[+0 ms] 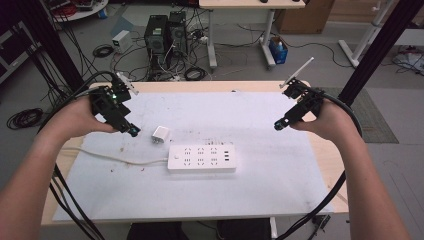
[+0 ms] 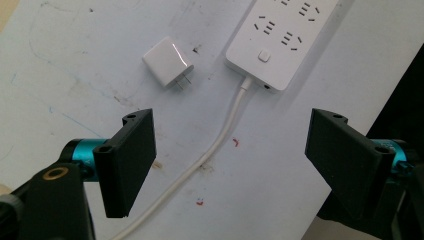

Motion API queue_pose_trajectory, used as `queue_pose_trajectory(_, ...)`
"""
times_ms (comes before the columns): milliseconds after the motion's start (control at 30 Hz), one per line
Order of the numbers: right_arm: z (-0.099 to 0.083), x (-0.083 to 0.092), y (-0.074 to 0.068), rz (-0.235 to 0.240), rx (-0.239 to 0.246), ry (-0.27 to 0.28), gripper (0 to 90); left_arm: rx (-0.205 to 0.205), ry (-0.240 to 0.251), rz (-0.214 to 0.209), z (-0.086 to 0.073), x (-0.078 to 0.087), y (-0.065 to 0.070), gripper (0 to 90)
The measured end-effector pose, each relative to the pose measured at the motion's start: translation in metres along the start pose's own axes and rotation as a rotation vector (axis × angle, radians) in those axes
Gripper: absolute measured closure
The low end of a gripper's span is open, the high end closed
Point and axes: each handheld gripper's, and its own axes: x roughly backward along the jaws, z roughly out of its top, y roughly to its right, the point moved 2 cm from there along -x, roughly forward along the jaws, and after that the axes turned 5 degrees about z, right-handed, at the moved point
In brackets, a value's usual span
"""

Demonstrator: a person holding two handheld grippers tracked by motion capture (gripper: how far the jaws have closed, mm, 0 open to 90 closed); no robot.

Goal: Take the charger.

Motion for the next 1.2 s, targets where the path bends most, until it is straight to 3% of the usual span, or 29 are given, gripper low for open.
queue_pose_trajectory(100,0.001,0.0,0.0,-0.001,-0.001,0.009,13.5,0.013,0.004,0.003,0.001,-0.001,0.0,20.6)
queue_pose_trajectory(200,0.002,0.0,0.001,-0.004,-0.001,0.005,13.4,0.064,0.027,-0.004,0.004,-0.001,-0.004,20.5)
queue_pose_trajectory(300,0.003,-0.001,0.0,-0.006,0.003,0.005,13.4,0.079,0.036,-0.01,0.005,-0.001,-0.005,20.6)
queue_pose_trajectory(700,0.005,-0.003,0.003,-0.014,-0.004,0.007,13.4,0.1,0.029,-0.006,0.006,-0.008,-0.008,20.6)
queue_pose_trajectory(833,0.005,-0.003,0.003,-0.018,-0.003,0.009,13.4,0.129,0.03,0.001,0.006,-0.013,-0.012,20.6)
queue_pose_trajectory(967,0.005,-0.003,0.003,-0.02,-0.007,0.009,13.5,0.174,0.038,0.004,0.005,-0.023,-0.017,20.6)
queue_pose_trajectory(1033,0.004,-0.004,0.004,-0.022,-0.004,0.009,13.4,0.192,0.028,0.011,0.004,-0.029,-0.021,20.6)
queue_pose_trajectory(1067,0.004,-0.005,0.004,-0.021,-0.006,0.009,13.4,0.227,0.018,0.031,0.004,-0.036,-0.024,20.6)
queue_pose_trajectory(1200,0.004,-0.008,0.004,-0.016,-0.006,0.01,13.4,0.267,-0.01,0.031,0.006,-0.052,-0.028,20.6)
